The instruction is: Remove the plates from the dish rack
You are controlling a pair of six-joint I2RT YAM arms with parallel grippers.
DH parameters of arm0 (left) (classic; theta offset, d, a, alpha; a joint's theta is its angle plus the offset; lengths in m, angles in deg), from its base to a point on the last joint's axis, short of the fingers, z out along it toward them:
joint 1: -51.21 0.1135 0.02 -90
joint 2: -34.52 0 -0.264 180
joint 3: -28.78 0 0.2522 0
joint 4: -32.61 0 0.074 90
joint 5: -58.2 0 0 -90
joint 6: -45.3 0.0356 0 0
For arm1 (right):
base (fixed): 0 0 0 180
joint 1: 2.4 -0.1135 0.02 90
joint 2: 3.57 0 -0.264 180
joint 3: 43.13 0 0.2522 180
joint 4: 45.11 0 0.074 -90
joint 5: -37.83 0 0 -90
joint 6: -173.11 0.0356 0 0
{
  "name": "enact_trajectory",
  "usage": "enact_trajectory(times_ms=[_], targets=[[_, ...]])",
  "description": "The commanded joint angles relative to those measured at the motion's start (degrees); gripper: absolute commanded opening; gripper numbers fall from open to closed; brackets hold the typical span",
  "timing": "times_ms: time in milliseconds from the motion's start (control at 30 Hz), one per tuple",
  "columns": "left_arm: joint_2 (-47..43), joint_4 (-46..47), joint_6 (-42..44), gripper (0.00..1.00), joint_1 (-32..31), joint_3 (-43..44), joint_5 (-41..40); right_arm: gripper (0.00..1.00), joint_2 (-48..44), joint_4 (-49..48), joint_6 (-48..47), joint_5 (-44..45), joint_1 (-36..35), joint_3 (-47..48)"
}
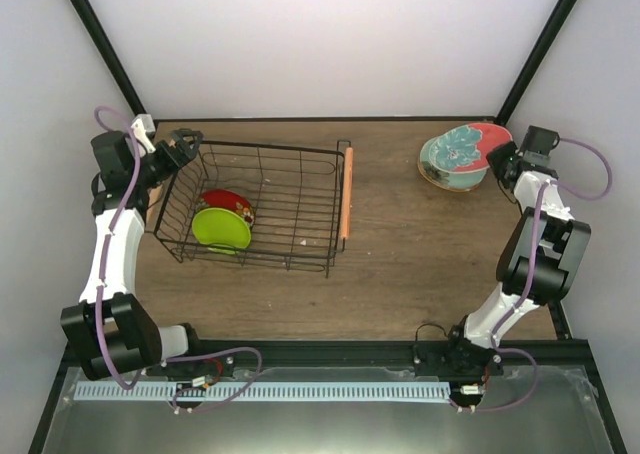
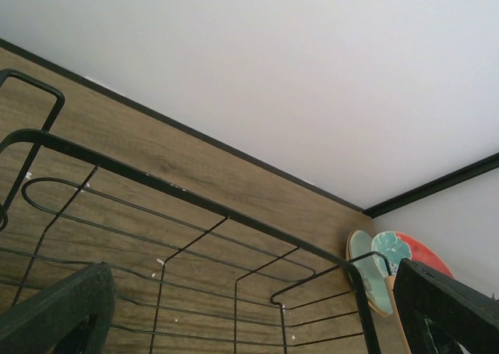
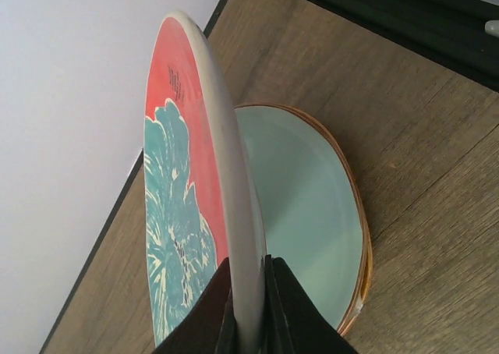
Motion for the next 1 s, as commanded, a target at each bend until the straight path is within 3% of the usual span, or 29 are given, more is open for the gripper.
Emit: enact_trajectory(times_ms=[0, 967], targets=[[0.4, 0.24, 0.75, 1.0, -0.14, 0.87, 0.3, 0.01, -2.67, -12.21, 5.09, -5.77, -0.08, 1.28], [-0.17, -0.48, 0.8, 1.0, -0.15, 1.13, 0.57, 0.01, 6.9, -13.6, 7.77, -7.15, -0.54, 2.34]])
